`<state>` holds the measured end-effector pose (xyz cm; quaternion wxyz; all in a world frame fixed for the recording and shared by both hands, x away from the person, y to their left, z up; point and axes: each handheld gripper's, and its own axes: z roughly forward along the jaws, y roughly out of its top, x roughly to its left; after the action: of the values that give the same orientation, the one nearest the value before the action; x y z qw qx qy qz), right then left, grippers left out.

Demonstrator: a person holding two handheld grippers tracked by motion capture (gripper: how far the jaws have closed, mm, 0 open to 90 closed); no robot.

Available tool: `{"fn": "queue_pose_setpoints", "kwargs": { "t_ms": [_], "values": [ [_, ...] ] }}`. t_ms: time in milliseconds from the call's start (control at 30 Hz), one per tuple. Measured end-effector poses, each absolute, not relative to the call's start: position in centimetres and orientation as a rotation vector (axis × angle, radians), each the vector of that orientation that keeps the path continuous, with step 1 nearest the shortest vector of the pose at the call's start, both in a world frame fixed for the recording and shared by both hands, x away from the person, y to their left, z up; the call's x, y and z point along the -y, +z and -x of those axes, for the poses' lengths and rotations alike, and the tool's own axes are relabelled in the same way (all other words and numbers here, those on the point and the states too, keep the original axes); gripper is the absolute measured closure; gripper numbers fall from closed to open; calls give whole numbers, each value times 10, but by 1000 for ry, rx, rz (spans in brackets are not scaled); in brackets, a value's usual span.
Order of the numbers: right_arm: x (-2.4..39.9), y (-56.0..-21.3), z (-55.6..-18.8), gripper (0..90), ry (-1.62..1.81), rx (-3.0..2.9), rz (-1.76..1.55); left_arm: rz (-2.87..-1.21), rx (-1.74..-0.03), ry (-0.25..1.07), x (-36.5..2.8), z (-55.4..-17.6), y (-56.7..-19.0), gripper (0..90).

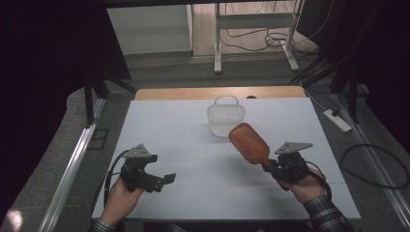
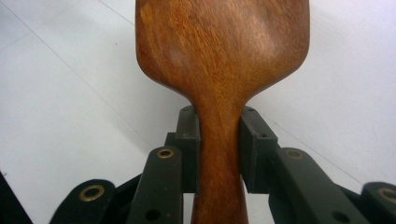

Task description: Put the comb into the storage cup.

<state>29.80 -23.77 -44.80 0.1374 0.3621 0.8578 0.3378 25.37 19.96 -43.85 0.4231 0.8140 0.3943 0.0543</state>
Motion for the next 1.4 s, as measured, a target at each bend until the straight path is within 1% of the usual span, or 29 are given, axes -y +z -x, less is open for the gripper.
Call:
{"fn": "queue_pose_setpoints", "kwargs": {
  "t_ms": [333,700,867,1400],
  "values": [
    [237,-443,-295,718,1016,-2458,-1030,-1996,-953,76,-176,-275,-430,0],
    [232,-438,-292,718,1052,-2449,-1002,-1998,-927,52,-151,-293,-425,0],
    [231,-437,-291,718,1066,-2445,-999,-1990,-927,41,-145,-298,-426,0],
    [221,-434,-286,717,1130,-2442,-956,-1935,-878,-74,-127,-314,-427,0]
  ]
}}
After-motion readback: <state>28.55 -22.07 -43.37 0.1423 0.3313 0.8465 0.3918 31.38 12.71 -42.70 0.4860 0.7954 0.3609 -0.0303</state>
